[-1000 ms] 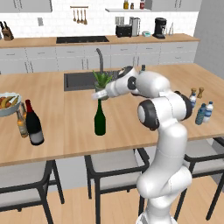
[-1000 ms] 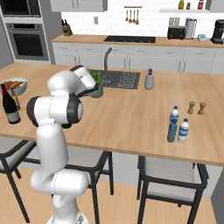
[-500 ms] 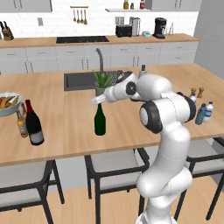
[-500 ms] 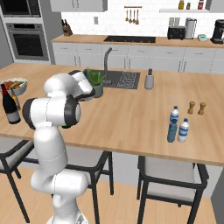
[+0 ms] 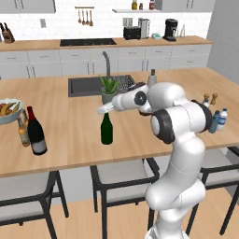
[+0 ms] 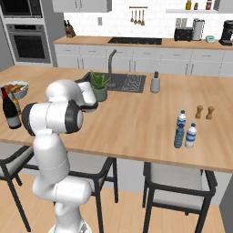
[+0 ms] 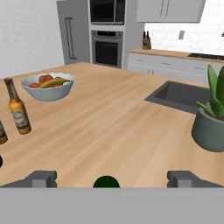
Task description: Move the plastic bottles in the middle to the plastics group, and the glass bottles in the middle to the glass group.
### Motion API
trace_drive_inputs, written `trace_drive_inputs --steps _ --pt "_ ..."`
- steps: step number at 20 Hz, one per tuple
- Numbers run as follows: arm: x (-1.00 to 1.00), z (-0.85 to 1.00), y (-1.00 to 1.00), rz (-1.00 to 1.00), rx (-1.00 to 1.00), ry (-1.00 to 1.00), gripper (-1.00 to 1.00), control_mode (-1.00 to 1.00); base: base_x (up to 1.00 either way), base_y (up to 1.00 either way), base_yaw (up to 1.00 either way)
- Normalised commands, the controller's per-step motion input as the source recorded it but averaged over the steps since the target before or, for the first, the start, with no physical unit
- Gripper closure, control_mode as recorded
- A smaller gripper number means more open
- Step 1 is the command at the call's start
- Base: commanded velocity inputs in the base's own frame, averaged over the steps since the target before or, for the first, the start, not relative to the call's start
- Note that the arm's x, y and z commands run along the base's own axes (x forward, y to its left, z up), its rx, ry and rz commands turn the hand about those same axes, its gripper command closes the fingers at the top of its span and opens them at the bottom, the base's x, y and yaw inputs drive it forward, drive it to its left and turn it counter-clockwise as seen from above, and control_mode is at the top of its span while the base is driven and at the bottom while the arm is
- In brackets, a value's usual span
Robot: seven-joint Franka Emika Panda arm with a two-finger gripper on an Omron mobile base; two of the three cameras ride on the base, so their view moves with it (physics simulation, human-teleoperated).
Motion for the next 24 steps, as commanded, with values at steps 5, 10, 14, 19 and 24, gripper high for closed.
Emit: trace_drive_inputs --steps 5,10,14,19,24 --pt "0.00 -0.25 -0.07 0.00 0.00 -0.05 -1.00 -1.00 0.00 0.00 0.00" --pt "-0.03 -0.22 0.00 0.00 0.00 -0.03 -1.00 -1.00 0.00 0.00 0.00" --pt "0.00 -0.06 0.01 0.00 0.00 -0.03 -1.00 -1.00 0.00 0.00 0.00" --pt "0.00 -0.01 0.00 0.00 0.00 0.00 -1.00 -1.00 0.00 0.00 0.00" --pt "0.07 -0.01 0.02 0.00 0.00 0.00 -1.00 -1.00 0.00 0.00 0.00"
